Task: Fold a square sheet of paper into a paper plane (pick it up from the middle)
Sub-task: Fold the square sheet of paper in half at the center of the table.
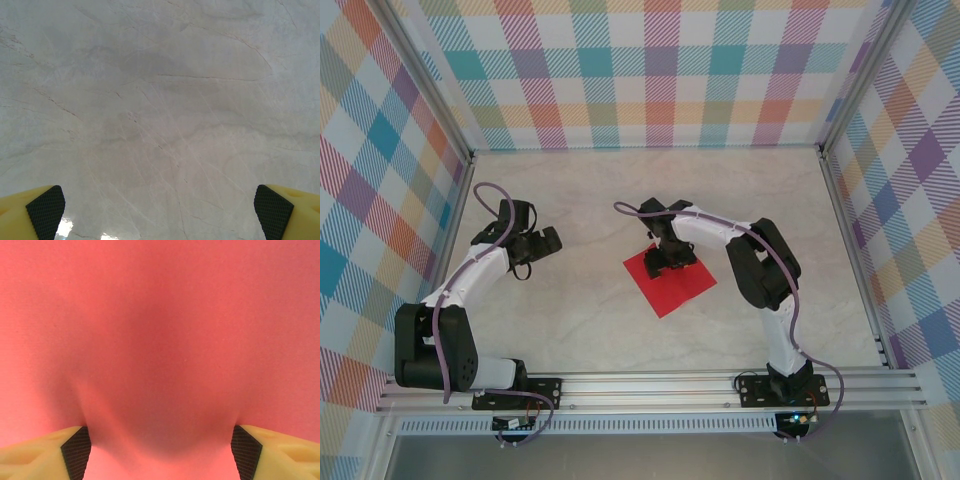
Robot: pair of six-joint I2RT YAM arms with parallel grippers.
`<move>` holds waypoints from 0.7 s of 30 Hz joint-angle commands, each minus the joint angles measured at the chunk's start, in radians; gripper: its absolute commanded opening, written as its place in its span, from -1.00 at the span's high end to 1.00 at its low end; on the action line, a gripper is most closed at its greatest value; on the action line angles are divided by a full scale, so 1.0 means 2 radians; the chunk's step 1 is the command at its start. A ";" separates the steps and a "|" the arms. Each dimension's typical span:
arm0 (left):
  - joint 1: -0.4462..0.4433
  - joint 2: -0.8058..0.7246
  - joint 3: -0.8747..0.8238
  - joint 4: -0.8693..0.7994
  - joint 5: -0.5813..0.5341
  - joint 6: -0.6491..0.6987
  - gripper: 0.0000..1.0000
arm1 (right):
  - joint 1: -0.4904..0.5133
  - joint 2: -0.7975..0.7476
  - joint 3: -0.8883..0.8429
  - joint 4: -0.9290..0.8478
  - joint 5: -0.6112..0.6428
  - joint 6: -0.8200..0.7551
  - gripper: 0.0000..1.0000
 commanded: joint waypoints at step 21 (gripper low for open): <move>-0.008 -0.016 -0.035 0.061 0.131 -0.075 -0.80 | -0.034 -0.167 -0.127 0.240 -0.293 0.158 0.73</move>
